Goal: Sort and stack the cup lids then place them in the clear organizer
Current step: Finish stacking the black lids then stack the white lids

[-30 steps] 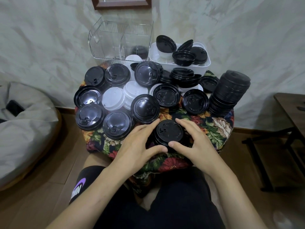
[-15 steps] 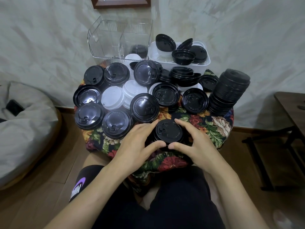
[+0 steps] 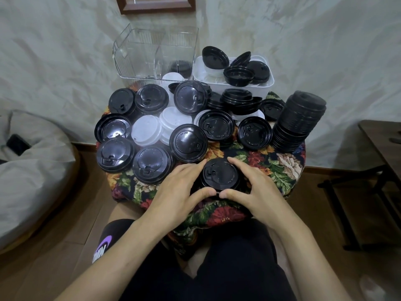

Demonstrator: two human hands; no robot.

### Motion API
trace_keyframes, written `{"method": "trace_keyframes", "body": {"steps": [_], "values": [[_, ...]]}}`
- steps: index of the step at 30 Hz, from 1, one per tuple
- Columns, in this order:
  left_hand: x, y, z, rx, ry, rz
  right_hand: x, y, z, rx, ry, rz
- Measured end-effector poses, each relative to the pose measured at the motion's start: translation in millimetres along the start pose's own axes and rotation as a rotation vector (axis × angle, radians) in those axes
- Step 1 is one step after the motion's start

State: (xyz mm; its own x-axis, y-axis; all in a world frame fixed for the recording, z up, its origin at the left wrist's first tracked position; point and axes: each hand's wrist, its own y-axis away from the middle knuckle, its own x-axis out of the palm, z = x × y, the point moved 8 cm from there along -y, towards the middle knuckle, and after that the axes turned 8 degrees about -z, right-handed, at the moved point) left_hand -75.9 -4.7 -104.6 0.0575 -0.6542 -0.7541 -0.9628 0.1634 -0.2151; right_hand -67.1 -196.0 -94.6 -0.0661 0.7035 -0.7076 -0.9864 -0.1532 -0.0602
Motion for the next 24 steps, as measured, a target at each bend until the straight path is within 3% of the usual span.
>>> {"method": "trace_keyframes", "body": {"steps": [7, 12, 15, 19, 24], "values": [[-1, -1, 0, -0.049, 0.028, 0.015, 0, 1, -2, 0.03, -0.017, 0.013], [-4, -4, -8, -0.048, 0.055, -0.018, -5, -6, -8, 0.016, -0.167, 0.118], [-3, -4, -3, -0.065, 0.056, -0.028, -24, -19, -11, 0.034, -0.266, 0.005], [-4, -2, -3, -0.098, 0.086, -0.051, -42, -43, -14, -0.037, 0.144, -0.257], [-6, 0, -4, -0.108, 0.102, -0.043, -34, -60, -19, 0.004, 0.378, -0.276]]}}
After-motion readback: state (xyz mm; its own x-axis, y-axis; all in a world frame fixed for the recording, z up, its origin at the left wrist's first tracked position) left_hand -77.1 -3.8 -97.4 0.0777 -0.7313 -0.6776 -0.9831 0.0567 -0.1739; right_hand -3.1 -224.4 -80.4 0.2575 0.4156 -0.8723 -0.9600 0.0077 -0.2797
